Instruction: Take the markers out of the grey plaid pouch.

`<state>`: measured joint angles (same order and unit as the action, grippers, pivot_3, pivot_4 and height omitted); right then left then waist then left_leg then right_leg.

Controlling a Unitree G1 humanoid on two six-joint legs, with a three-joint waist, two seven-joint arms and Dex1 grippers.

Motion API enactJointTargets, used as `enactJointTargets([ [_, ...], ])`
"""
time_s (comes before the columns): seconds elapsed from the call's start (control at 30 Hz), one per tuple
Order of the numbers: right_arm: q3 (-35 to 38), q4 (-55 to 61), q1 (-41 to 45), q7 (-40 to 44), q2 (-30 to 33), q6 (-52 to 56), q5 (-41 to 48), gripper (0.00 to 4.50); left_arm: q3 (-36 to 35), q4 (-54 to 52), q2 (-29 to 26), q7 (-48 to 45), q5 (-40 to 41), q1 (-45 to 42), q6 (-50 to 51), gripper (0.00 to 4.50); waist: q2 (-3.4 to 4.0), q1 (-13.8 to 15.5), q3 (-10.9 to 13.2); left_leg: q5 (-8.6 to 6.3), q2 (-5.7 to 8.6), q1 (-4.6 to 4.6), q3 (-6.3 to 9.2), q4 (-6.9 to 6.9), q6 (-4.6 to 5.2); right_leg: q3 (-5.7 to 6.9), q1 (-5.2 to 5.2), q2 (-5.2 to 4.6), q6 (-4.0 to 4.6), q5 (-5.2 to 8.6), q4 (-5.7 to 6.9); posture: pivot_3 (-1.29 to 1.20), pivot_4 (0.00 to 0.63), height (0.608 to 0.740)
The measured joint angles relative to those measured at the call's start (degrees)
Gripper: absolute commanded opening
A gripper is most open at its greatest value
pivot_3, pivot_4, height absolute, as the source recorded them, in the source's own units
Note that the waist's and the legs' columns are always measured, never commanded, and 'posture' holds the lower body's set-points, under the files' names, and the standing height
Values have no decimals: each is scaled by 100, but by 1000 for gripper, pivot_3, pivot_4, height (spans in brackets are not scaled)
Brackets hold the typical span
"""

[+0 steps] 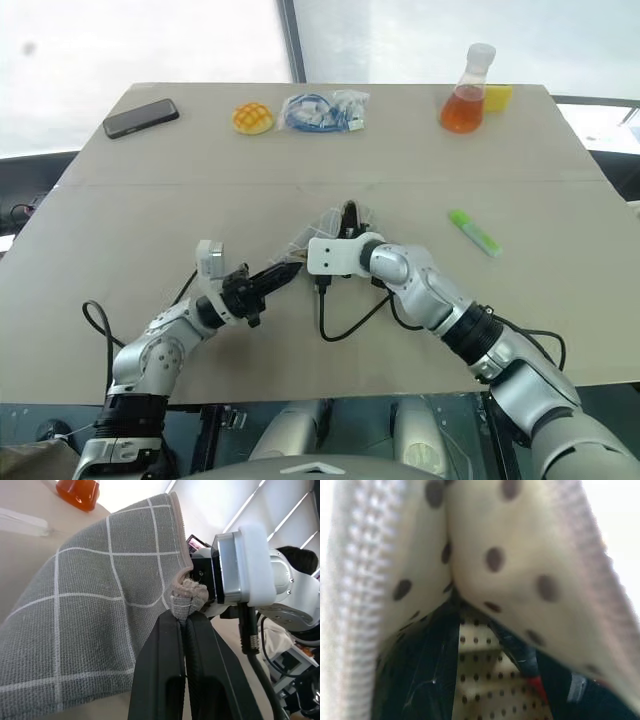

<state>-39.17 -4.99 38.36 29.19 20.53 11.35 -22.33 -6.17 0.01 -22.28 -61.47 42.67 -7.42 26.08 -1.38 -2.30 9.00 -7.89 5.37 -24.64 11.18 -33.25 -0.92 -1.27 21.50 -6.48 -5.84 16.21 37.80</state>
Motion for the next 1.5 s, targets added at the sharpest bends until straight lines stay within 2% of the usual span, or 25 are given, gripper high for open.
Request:
enactJointTargets([
  [0.23, -40, -1652, 411, -1045, -647, -1066, -711, 2342, -50, -53, -86, 37, -1, 68, 177, 0, -1, -24, -1, 10, -49, 23, -8, 16, -18, -10, -1, 49, 31, -16, 2, 0, 150, 740],
  [0.33, 81, -2445, 573, -1489, -982, -1450, -722, 1553, -39, -57, -117, 36, -48, 149, 187, 0, -3, -22, -3, 17, -61, 65, -14, 46, -30, -20, -21, 56, 41, -20, 2, 0, 150, 740],
  [0.43, 214, -2835, 573, -1672, -1102, -1743, -697, 240, -28, -58, -81, 44, -87, 161, 187, 0, -2, -20, -2, 20, -63, 80, -14, 55, -34, -25, -30, 58, 44, -19, 0, 0, 150, 740],
  [0.47, 310, -2741, 471, -1633, -1063, -1789, -645, 107, -34, -59, -73, 41, -84, 148, 180, 0, -2, -19, -2, 20, -63, 80, -14, 56, -34, -26, -29, 58, 44, -19, 0, 0, 150, 740],
  [0.63, 814, -1345, -211, -984, -434, -1502, -353, 107, -94, -13, -74, -121, -29, -51, 101, 0, 4, 36, 3, 20, -54, 70, -14, 60, -34, -28, -27, 52, 41, -20, -13, 0, 150, 740],
  [0.77, 1428, 431, -886, -28, 147, -622, 122, 107, -303, 473, -78, -138, -14, -501, 66, 0, 4, 23, 3, 20, -60, 70, -13, 67, -34, -25, -25, 53, 39, -18, -15, 0, 150, 740],
  [0.93, 1998, 1909, -1193, 781, 513, 596, 658, 107, -466, 1033, -141, -322, 22, -920, 115, 0, 3, -2, 4, 20, -63, 69, -22, 70, -34, -26, -21, 49, 31, -14, -19, 0, 150, 740],
  [1.03, 2048, 2394, -1211, 1116, 828, 1098, 733, 107, -467, 1099, -255, -623, 304, -985, 604, 0, 1, 5, 5, 19, -61, 64, -25, 72, -33, -25, -20, 46, 28, -13, -25, 0, 150, 740],
  [1.17, 2270, 2954, -1205, 1440, 904, 1922, 1049, 107, -434, 852, -349, -870, 871, -987, 1543, 0, -1, 7, 7, 19, -65, 46, -21, 77, -33, -24, -3, 44, 29, -13, -25, 0, 150, 740],
  [1.23, 2634, 3406, -1138, 1645, 964, 2613, 1443, 107, -376, 472, -352, -881, 1205, -994, 2038, 0, 0, 22, 8, 20, -67, 20, -11, 71, -32, -18, 14, 41, 37, -19, -25, 0, 150, 740],
  [1.33, 3725, 4435, -775, 2088, 1299, 4059, 2414, 107, -395, 175, -369, -836, 1618, -1079, 2549, 0, 0, 40, 8, 20, -65, -1, -1, 59, -32, -4, 21, 41, 38, -20, -31, 0, 150, 740],
  [1.43, 4314, 4925, -665, 2379, 1531, 4826, 3038, 107, -418, 159, -416, -811, 1678, -1083, 2633, 0, -1, 48, 7, 19, -66, -5, 0, 60, -31, 3, 19, 42, 38, -20, -35, 0, 150, 740],
  [1.5, 4784, 5291, -633, 2684, 1903, 5525, 3653, 107, -411, 157, -560, -893, 1518, -996, 2485, 0, -1, 45, 7, 18, -65, -5, -7, 60, -30, 3, 19, 41, 39, -20, -40, 0, 150, 740],
])
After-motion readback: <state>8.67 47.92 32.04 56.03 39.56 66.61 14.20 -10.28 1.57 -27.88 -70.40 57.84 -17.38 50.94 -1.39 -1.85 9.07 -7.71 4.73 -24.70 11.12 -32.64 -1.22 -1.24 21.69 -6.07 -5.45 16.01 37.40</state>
